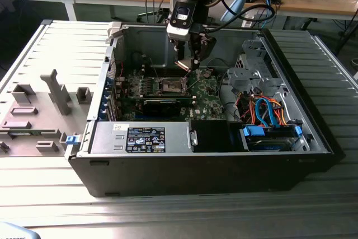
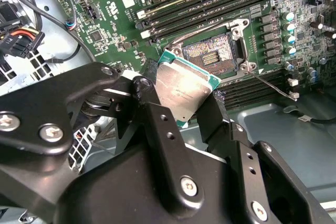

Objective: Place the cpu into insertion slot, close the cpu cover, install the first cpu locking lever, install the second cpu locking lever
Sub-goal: 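Place the cpu into insertion slot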

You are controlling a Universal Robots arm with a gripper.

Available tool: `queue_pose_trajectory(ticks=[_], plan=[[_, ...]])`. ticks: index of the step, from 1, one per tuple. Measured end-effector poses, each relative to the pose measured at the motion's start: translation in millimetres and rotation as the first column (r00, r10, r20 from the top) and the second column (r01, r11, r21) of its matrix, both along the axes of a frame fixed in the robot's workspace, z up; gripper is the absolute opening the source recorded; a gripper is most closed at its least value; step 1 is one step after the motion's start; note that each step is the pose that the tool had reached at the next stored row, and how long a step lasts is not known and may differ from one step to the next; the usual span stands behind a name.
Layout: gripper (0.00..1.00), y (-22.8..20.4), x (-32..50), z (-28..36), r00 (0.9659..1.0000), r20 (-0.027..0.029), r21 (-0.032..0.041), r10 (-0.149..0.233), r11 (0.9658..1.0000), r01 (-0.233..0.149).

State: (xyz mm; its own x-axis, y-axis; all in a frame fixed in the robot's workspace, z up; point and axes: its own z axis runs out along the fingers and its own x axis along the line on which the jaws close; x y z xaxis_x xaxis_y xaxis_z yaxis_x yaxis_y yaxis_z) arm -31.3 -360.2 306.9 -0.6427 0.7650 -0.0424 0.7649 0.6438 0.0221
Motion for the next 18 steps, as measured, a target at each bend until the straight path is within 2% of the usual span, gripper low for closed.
queue_pose_trajectory(ticks=[18], plan=[[0.55, 0.0, 0.0, -0.5, 0.9999, 0.0, 0.0, -0.013, 0.9999, 0.013]])
